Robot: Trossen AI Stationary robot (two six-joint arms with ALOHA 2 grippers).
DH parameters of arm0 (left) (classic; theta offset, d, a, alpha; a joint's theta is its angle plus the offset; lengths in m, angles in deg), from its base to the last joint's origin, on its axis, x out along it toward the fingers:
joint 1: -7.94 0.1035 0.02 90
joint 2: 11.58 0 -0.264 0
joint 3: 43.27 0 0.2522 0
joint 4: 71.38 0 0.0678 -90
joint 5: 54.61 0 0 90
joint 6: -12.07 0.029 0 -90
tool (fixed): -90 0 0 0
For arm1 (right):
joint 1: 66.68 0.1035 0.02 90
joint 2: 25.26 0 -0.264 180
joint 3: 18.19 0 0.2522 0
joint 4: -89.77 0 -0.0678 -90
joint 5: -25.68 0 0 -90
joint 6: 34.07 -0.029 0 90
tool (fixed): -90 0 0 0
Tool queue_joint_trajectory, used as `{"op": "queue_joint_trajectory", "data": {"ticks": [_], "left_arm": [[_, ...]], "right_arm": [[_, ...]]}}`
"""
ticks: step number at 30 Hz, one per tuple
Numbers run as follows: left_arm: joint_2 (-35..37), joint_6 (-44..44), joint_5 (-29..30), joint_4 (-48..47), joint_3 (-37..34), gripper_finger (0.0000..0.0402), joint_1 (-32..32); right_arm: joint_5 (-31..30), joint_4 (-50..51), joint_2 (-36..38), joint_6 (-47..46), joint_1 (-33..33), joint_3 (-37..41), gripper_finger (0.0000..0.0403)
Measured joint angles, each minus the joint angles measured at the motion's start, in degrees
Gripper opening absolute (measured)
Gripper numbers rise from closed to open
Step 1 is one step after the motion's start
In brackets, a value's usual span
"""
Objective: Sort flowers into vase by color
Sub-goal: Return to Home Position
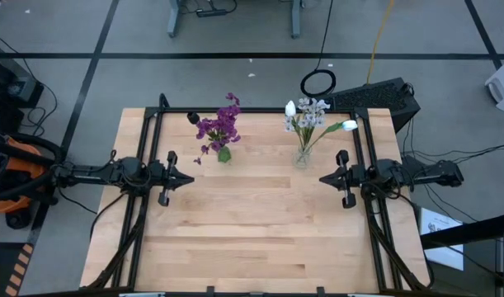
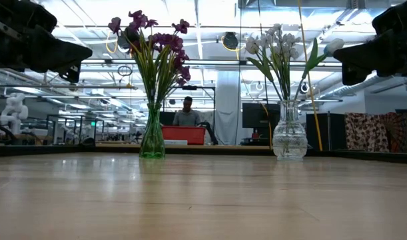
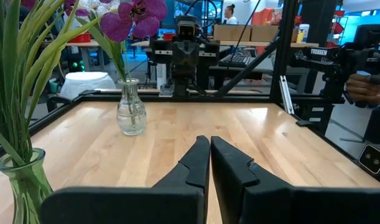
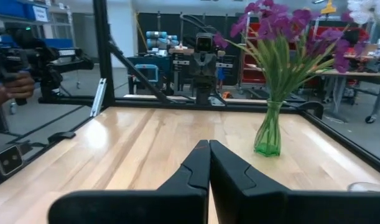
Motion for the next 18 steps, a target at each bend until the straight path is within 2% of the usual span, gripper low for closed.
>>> {"op": "queue_joint_trajectory", "data": {"ticks": [8, 18], "left_arm": [[0.0, 0.01, 0.0, 0.02, 0.0, 0.0023, 0.0], [0.0, 0.04, 0.0, 0.04, 0.0, 0.0023, 0.0]], "right_arm": [[4.37, 0.68, 0.0, -0.73, -2.64, 0.0, 0.0], [3.09, 0.5, 0.0, -0.44, -2.89, 0.0, 0.0]]}}
